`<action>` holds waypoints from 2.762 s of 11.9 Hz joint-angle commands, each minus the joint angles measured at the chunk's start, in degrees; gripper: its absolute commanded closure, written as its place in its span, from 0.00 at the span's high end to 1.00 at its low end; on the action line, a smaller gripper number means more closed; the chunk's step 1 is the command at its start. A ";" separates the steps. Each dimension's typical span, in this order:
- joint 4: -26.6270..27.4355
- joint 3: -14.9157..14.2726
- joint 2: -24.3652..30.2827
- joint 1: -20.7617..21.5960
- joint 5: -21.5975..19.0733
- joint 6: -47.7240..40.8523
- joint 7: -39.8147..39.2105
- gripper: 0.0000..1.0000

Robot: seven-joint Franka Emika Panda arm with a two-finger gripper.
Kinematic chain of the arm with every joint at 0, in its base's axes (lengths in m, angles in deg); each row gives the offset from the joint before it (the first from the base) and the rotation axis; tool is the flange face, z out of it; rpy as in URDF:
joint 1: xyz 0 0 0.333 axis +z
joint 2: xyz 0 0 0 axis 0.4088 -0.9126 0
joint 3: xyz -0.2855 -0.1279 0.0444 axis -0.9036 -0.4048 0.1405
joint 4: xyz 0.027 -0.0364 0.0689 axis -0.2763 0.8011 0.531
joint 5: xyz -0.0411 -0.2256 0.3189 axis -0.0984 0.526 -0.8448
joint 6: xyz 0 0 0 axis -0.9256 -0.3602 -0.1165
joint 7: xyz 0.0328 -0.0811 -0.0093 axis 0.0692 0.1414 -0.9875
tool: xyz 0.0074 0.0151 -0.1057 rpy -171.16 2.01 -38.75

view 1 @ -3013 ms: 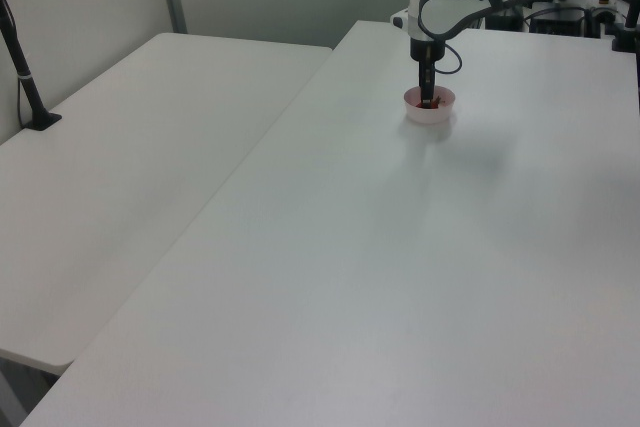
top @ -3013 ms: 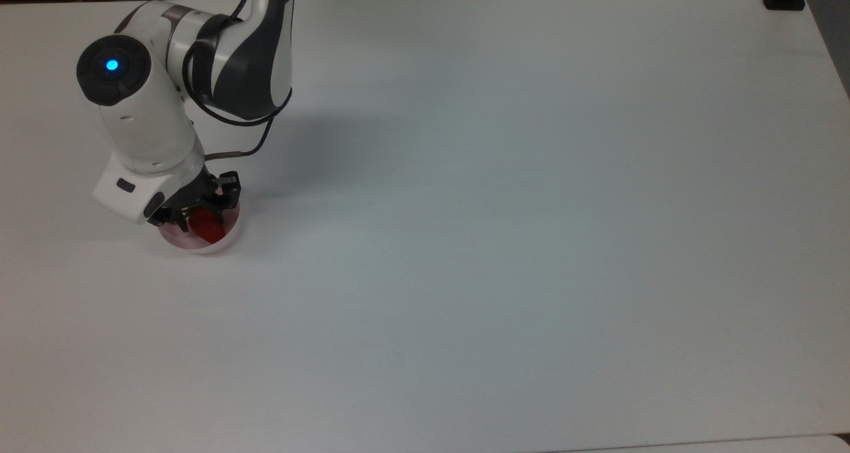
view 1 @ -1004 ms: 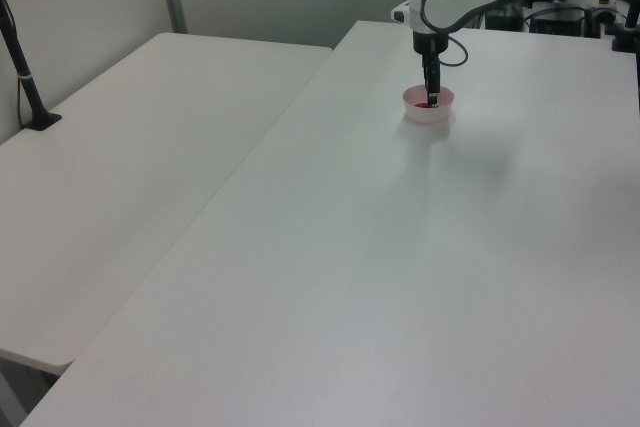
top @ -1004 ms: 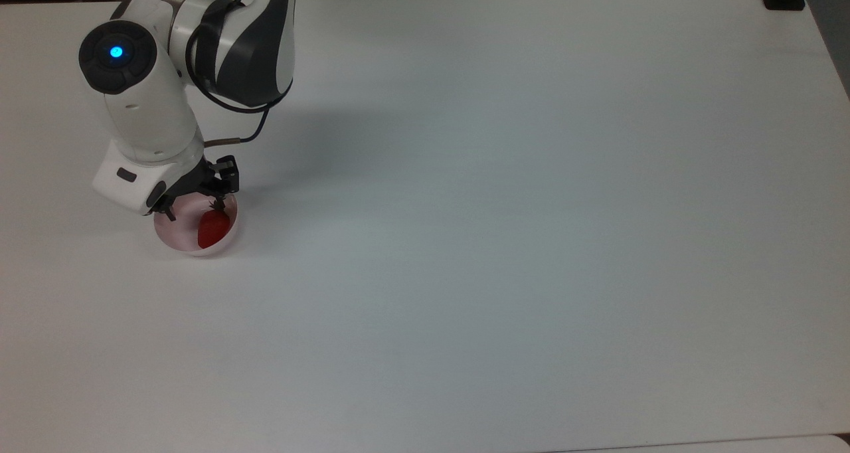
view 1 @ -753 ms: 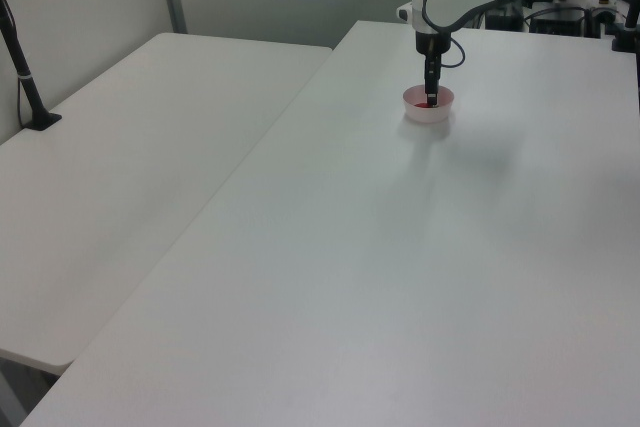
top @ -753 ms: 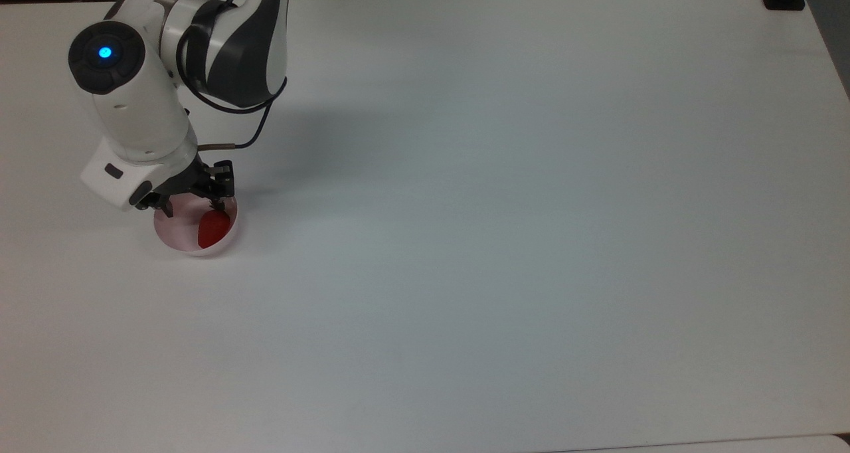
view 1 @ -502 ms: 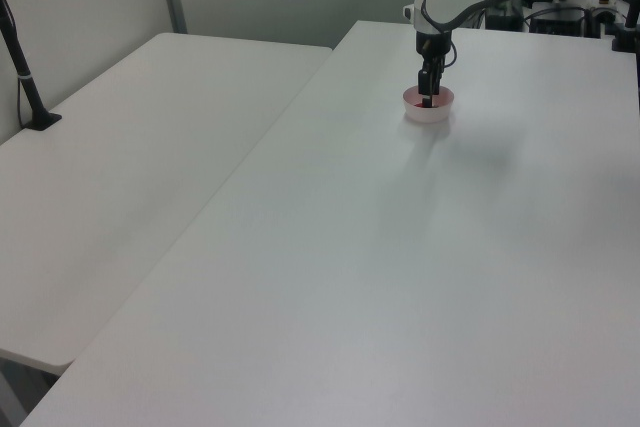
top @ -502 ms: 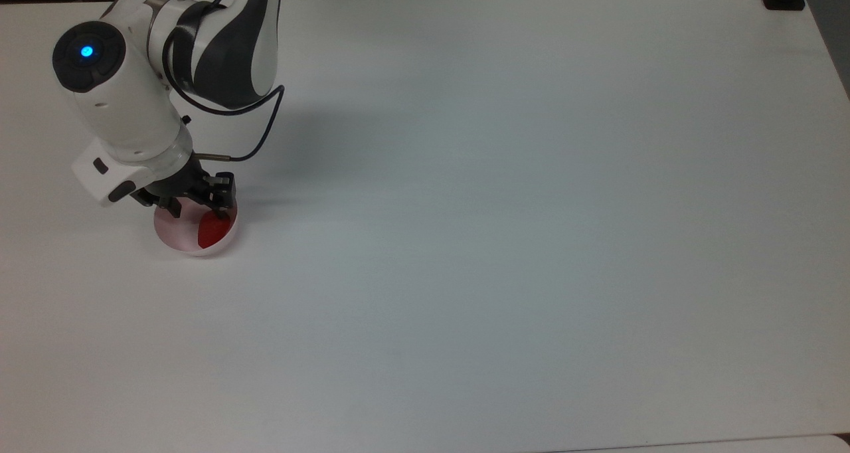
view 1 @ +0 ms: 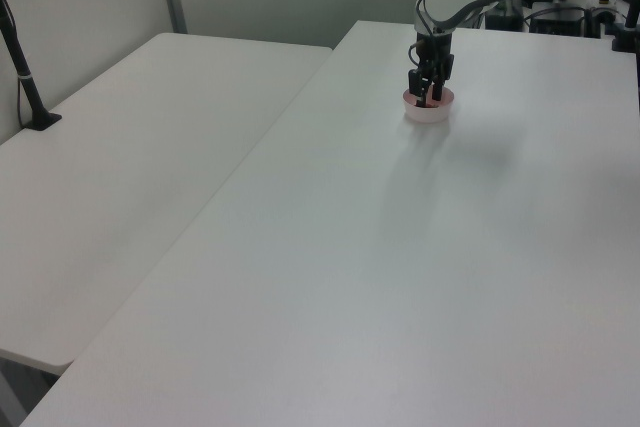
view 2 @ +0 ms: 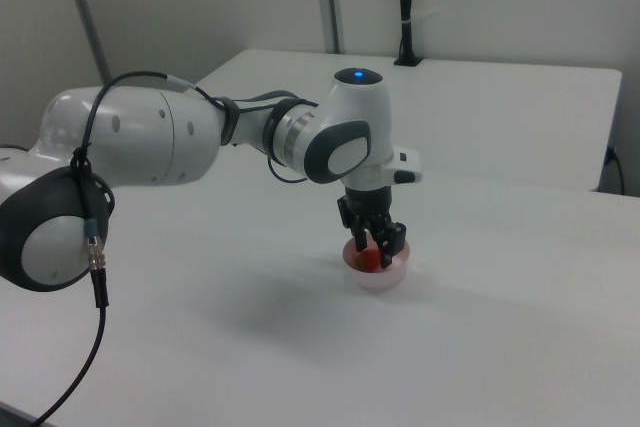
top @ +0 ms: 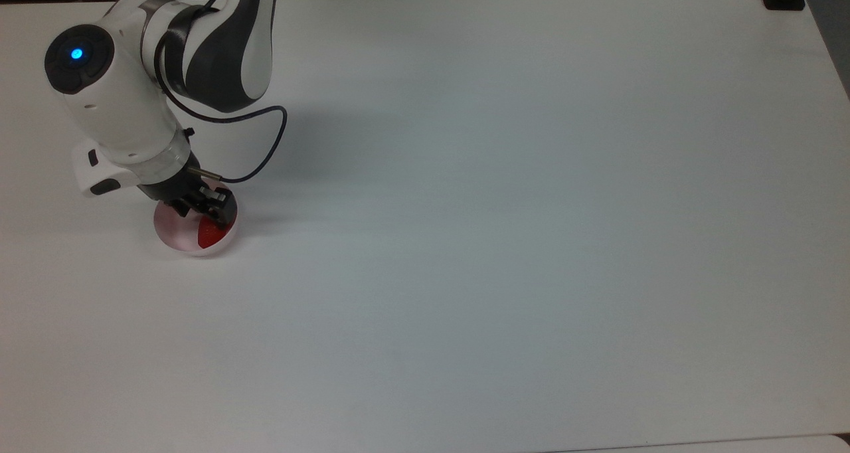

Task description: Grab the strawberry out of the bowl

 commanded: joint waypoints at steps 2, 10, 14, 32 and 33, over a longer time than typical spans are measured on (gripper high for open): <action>2.79 0.32 0.09 -0.32 -0.26 5.26 3.77 0.60; 2.00 0.23 2.62 -1.20 0.00 0.45 2.45 0.46; 1.13 0.15 4.65 -1.29 0.00 -3.18 0.17 0.46; 1.38 -3.99 0.77 -11.75 4.31 12.65 -25.15 1.00; 1.82 -3.81 1.74 -10.88 4.31 11.95 -25.06 1.00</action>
